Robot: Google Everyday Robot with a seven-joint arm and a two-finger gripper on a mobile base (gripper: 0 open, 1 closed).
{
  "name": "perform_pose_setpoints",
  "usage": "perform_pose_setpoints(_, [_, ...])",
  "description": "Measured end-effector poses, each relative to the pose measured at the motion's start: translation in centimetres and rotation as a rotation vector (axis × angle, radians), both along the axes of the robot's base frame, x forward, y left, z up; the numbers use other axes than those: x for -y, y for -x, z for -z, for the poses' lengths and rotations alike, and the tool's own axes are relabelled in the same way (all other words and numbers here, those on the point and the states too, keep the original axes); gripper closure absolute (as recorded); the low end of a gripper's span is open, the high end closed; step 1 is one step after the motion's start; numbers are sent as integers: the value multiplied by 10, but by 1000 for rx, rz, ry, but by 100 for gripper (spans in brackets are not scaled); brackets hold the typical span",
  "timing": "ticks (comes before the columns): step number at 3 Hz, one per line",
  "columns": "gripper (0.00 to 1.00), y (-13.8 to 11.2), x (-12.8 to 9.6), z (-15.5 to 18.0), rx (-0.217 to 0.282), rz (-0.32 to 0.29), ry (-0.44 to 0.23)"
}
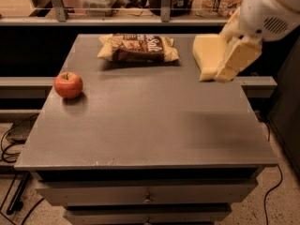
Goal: Pick sponge
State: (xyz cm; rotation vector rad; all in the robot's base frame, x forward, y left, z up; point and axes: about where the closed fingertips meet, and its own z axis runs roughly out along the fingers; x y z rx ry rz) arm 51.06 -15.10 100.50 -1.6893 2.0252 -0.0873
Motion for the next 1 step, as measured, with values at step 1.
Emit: perform_pose_setpoints(1, [100, -3, -4, -16, 32, -5, -10])
